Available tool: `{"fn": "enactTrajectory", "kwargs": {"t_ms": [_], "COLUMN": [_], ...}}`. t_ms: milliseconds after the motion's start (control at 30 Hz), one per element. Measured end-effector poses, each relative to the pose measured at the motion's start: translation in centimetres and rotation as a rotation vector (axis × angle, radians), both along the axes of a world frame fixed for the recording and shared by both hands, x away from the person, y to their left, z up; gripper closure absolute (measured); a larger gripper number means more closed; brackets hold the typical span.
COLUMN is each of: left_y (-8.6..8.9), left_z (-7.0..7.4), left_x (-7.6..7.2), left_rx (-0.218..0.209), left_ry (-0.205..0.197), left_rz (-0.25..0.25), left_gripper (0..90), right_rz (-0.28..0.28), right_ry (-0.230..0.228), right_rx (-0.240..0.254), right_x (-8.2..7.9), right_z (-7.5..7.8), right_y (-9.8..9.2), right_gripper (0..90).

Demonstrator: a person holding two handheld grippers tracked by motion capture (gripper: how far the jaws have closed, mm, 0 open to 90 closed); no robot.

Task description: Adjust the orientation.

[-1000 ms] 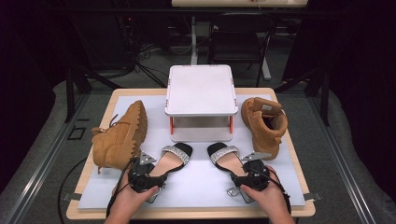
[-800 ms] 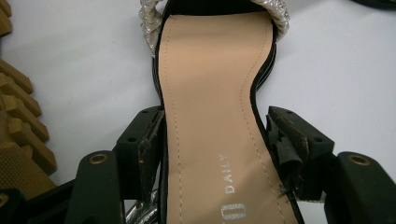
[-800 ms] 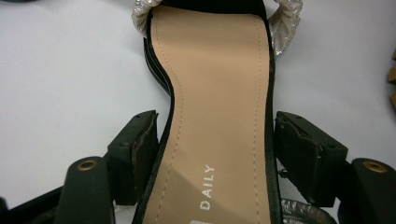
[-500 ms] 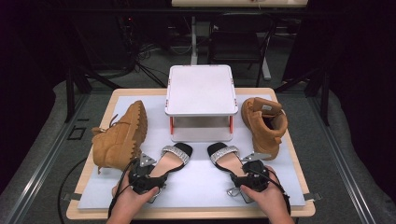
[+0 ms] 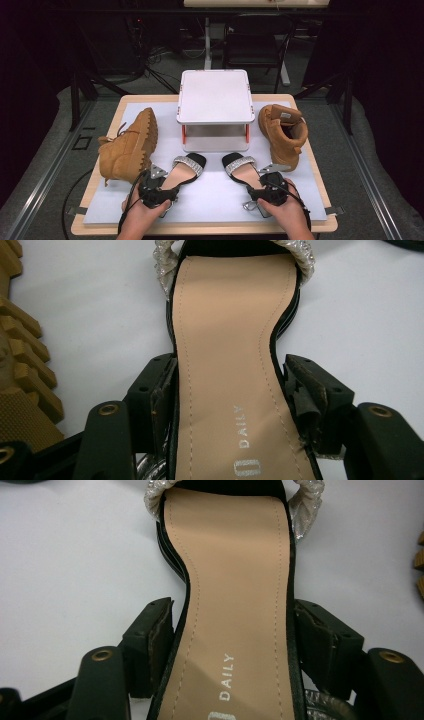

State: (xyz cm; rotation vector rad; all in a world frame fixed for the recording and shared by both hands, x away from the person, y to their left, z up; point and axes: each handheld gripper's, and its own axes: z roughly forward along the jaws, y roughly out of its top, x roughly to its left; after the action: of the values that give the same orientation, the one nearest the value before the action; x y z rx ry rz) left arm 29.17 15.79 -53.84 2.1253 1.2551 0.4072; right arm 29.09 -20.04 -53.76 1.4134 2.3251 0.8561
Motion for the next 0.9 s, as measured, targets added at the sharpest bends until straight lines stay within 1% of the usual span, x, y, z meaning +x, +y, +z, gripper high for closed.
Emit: {"fn": "enactTrajectory", "kwargs": {"t_ms": [267,300,367,467,533,567,600,633,667,700,767,800,867,900], "left_y": [-0.18,-0.24,-0.25,-0.26,-0.34,-0.63,-0.84,-0.95,-1.04,-0.91,-0.68,-0.69,-0.8,-0.82], "left_z": [-0.03,-0.07,-0.07,-0.07,-0.23,-0.67,-0.62,-0.56,-0.53,-0.49,-0.47,-0.48,-0.44,-0.46], "left_x": [-0.02,-0.06,-0.08,-0.09,0.01,0.07,-0.02,-0.06,0.0,0.12,0.21,0.2,0.13,0.12], "left_rx": [0.001,-0.001,-0.001,-0.001,0.0,0.017,0.039,0.047,0.057,0.047,0.025,0.021,0.032,0.032], "left_ry": [0.003,-0.002,-0.003,-0.003,0.002,-0.008,-0.015,-0.018,-0.01,0.001,0.011,0.009,0.006,0.004], "left_rz": [0.025,0.029,0.029,0.028,0.023,0.005,0.002,0.003,0.008,0.012,0.016,0.02,0.023,0.025], "left_gripper": [39.9,40.0,40.0,39.7,37.8,34.3,30.9,32.0,32.9,33.4,34.5,34.9,35.2,35.4], "right_rz": [0.002,0.003,0.007,0.011,0.013,0.013,0.012,0.01,0.01,0.009,0.009,0.007,0.009,0.003], "right_ry": [0.009,0.008,0.002,0.002,0.004,0.005,0.008,0.014,0.014,0.015,0.003,0.0,-0.031,-0.04], "right_rx": [-0.009,-0.01,-0.02,-0.018,-0.02,-0.022,-0.025,-0.027,-0.028,-0.028,-0.022,-0.02,-0.013,-0.022], "right_x": [0.06,0.06,0.03,0.03,0.06,0.06,0.08,0.08,0.09,0.09,0.06,0.03,-0.08,-0.15], "right_z": [0.03,0.03,0.04,0.05,0.05,0.06,0.07,0.1,0.11,0.1,0.06,0.05,0.02,0.05], "right_y": [0.07,0.08,0.13,0.16,0.17,0.18,0.21,0.24,0.24,0.24,0.19,0.17,0.09,0.16], "right_gripper": [34.3,34.1,33.7,33.3,33.2,33.3,33.3,33.3,33.3,33.3,33.3,33.2,33.6,33.6]}}
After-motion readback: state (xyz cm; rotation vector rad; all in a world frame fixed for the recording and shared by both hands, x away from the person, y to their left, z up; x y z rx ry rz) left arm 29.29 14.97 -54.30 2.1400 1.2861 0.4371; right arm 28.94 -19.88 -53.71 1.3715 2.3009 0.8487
